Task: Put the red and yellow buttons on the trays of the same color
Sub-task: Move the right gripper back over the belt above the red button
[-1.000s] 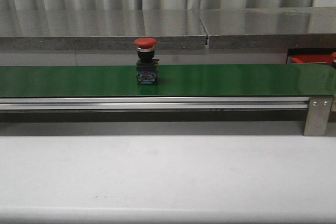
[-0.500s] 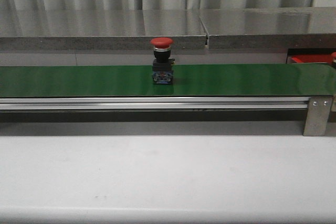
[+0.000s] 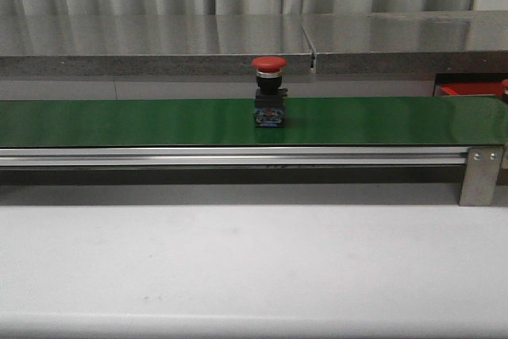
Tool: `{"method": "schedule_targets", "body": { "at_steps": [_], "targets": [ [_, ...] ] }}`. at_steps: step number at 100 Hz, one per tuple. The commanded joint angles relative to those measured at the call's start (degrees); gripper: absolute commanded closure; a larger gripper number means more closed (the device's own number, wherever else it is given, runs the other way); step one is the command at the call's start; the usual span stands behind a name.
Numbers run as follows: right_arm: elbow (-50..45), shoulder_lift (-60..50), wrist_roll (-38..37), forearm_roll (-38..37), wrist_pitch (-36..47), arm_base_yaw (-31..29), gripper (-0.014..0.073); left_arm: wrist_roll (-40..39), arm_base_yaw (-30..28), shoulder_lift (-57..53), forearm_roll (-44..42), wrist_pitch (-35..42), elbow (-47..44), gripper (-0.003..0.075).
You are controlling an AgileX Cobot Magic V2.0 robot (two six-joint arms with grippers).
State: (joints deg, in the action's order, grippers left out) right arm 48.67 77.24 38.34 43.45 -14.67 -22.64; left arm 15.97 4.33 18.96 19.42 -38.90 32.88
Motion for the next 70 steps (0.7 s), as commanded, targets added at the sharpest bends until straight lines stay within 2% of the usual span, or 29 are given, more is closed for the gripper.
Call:
{"method": "schedule_targets", "body": {
  "at_steps": [1, 28, 40, 53, 70],
  "targets": [
    [5.2, -2.0, 0.7, -1.3, -3.7, 3.9, 0.0029, -0.2, 0.5, 0.4, 1.4, 3.7, 1.5, 0.0741],
    [14.8, -1.1, 0.7, -2.5, -15.5, 14.4, 0.0029, -0.2, 0.5, 0.4, 1.4, 3.7, 1.5, 0.0741],
    [19.0, 1.1, 0.7, -3.3, -20.8, 17.7, 0.0018, -0.2, 0.5, 0.4, 1.4, 3.7, 1.5, 0.0741],
    [23.3, 4.3, 0.7, -3.3, -25.4, 20.5, -0.0048, -0.2, 0.5, 0.4, 1.4, 3.7, 1.5, 0.0741],
    [27.6, 9.1, 0.7, -3.3, -29.2, 24.3, -0.0048, -0.2, 0.5, 0.4, 1.4, 3.7, 1.5, 0.0741]
  ]
}}
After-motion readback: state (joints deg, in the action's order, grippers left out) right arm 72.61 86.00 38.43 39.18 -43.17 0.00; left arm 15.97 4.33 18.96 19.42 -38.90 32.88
